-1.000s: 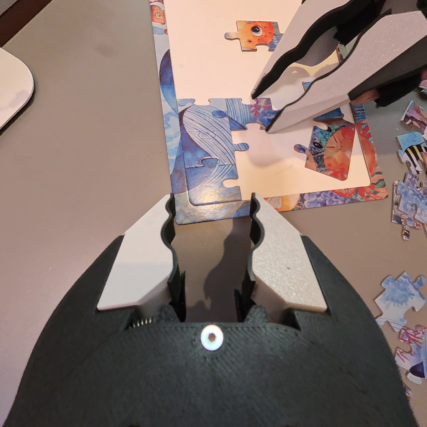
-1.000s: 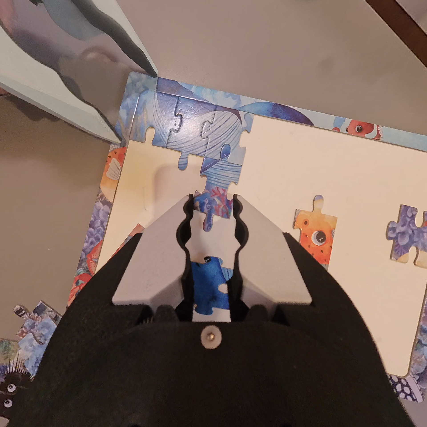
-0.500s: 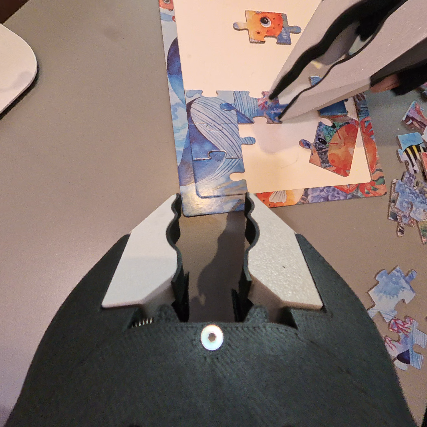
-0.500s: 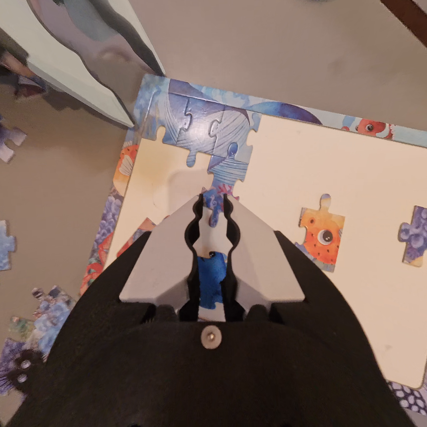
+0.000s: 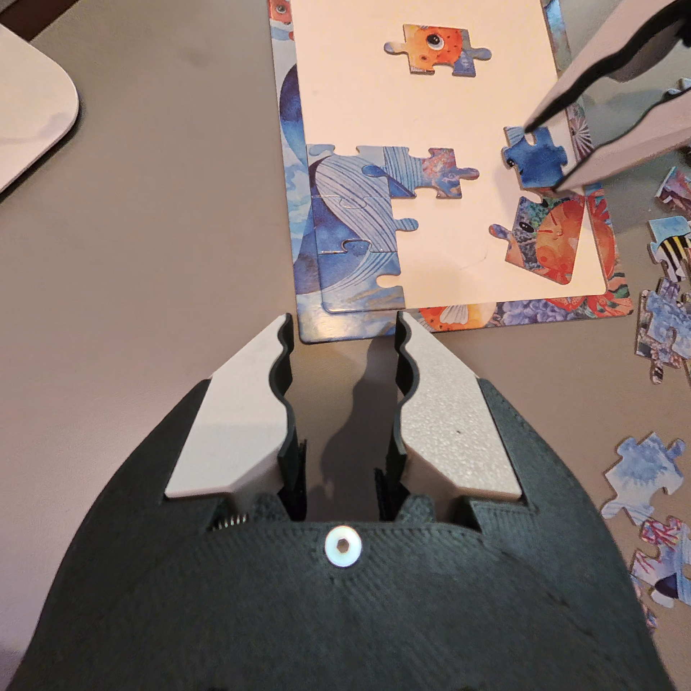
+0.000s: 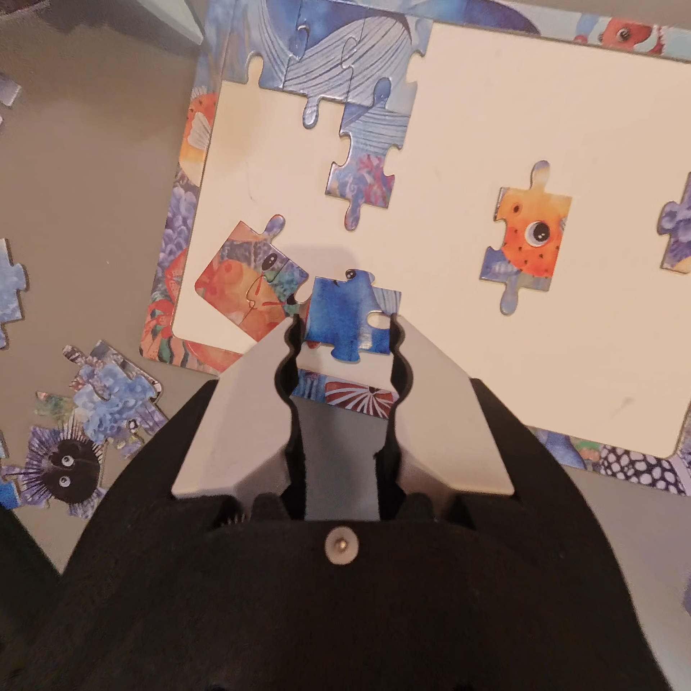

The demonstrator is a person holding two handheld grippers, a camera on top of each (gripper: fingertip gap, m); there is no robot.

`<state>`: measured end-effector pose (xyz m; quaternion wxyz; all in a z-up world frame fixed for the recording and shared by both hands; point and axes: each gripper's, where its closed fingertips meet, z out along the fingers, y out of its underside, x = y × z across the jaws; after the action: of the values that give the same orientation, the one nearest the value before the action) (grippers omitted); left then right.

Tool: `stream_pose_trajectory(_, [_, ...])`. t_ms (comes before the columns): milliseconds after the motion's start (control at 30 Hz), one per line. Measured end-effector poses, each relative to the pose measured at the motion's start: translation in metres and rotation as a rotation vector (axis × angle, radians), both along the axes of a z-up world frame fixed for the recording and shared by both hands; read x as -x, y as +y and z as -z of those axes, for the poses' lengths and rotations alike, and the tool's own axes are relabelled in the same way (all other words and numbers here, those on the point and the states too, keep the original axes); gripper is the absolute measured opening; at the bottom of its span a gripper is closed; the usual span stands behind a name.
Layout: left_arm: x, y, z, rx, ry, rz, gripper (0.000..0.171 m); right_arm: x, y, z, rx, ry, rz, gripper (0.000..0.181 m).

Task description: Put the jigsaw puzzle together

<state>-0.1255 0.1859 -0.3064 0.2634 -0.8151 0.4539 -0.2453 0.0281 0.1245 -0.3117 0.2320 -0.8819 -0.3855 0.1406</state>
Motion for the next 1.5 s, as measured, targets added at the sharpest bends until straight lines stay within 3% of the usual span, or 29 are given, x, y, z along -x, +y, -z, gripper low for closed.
stream_pose_trajectory(67, [-0.001,-0.002,0.0,-0.003,0.005,0.007,0.053,0.001,-0.001,0.0,-0.015,0.009,0.003,0.03])
stream_pose_trajectory(367, [0.001,0.002,-0.007,-0.038,0.001,-0.012,0.055,0.02,-0.011,-0.011,-0.066,0.076,-0.101,0.029])
stream_pose_trajectory(467, [-0.008,-0.002,-0.03,-0.08,-0.08,0.005,0.053,0.031,-0.007,-0.027,-0.216,0.028,-0.197,0.029])
stream_pose_trajectory(667, [-0.058,-0.051,-0.073,0.028,-0.36,0.171,0.047,0.067,-0.016,-0.07,-0.581,-0.059,-0.426,0.029])
stream_pose_trajectory(833, [-0.08,-0.081,-0.077,0.19,-0.483,0.281,0.032,0.082,-0.026,-0.081,-0.75,-0.166,-0.545,0.029])
stream_pose_trajectory(933, [-0.084,-0.091,-0.081,0.222,-0.53,0.332,0.004,0.084,-0.027,-0.084,-0.788,-0.179,-0.553,0.03])
stream_pose_trajectory(1000, [-0.082,-0.087,-0.082,0.201,-0.524,0.318,0.0,0.084,-0.029,-0.09,-0.809,-0.136,-0.541,0.029])
stream_pose_trajectory(1067, [-0.078,-0.084,-0.083,0.208,-0.528,0.317,0.0,0.079,-0.025,-0.099,-0.78,-0.059,-0.471,0.031])
stream_pose_trajectory(1200, [-0.07,-0.075,-0.082,0.168,-0.483,0.316,0.0,0.071,-0.013,-0.099,-0.541,0.163,-0.336,0.034])
stream_pose_trajectory(1367, [-0.069,-0.081,-0.078,0.128,-0.395,0.386,0.0,0.083,-0.008,-0.097,-0.313,0.344,-0.331,0.006])
stream_pose_trajectory(1500, [-0.07,-0.072,-0.076,0.126,-0.417,0.353,0.005,0.085,-0.007,-0.096,-0.178,0.427,-0.326,0.0])
